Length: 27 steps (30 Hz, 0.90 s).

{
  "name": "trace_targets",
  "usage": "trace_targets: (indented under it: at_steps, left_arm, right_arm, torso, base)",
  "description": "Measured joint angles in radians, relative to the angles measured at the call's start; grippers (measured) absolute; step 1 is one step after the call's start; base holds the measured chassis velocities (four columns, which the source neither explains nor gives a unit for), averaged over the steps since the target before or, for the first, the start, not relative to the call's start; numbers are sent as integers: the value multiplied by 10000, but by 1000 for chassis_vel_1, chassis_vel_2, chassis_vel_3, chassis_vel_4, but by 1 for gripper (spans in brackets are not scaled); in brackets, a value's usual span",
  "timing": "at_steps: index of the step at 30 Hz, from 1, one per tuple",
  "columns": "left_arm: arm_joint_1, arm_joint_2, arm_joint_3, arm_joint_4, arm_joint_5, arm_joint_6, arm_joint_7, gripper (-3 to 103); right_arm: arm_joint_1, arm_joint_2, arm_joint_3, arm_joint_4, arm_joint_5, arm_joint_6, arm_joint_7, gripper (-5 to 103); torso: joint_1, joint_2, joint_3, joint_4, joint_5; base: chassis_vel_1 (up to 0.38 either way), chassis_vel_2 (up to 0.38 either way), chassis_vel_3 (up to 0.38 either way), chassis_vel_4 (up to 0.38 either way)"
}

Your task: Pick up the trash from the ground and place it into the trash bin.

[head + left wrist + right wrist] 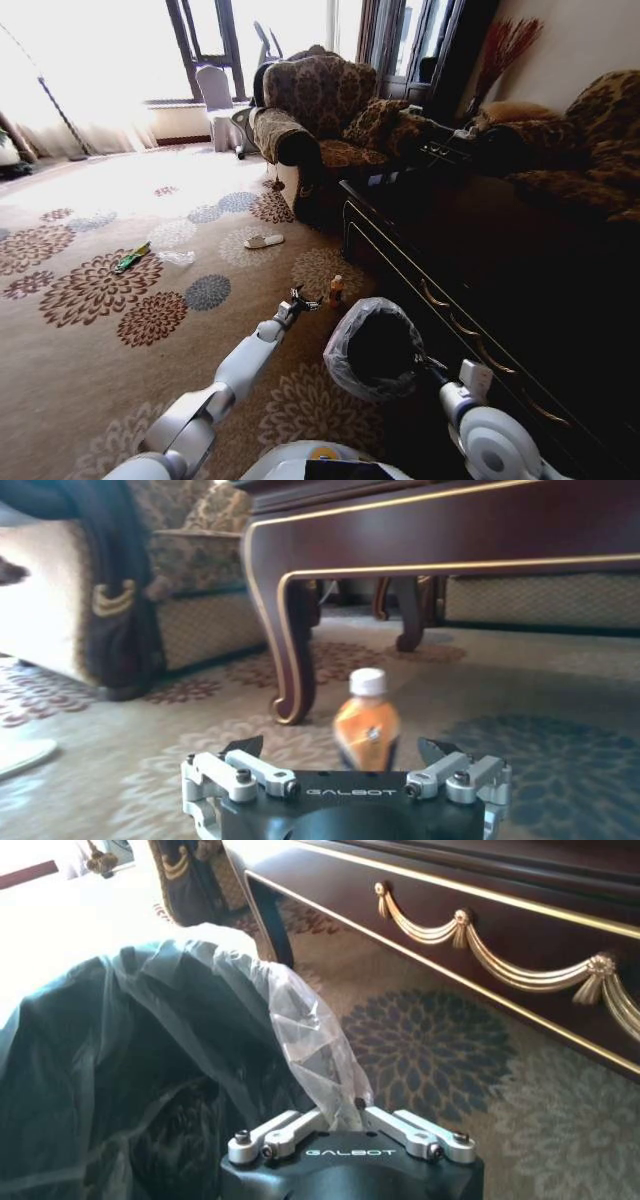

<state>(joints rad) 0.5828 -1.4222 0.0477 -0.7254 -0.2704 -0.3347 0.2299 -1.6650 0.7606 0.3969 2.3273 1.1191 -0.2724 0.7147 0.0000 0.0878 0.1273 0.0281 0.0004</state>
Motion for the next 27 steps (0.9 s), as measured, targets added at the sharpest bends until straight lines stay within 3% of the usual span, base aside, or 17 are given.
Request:
trace_targets:
  at_steps: [7,18,27]
  left_arm:
    - [107,-384,-66,193,19,11,10,100]
    - [173,-430,-69,182,9,80,1,100]
    - [174,-617,97,295,-628,533,236,100]
  right_arm:
    - [-74,38,-32,49,0,-93,-69,0]
    - [-272,79,-33,115,-94,-76,-73,0]
    - [-903,199,84,284,-548,106,-189,0]
  torso:
    - [0,0,0,3,-4]
    - [0,0,-1,1,-5]
    - [2,-1,4,4,-3]
  base:
    - [0,0,0,0]
    - [-48,43,58,-43]
    - [-146,137,145,-133]
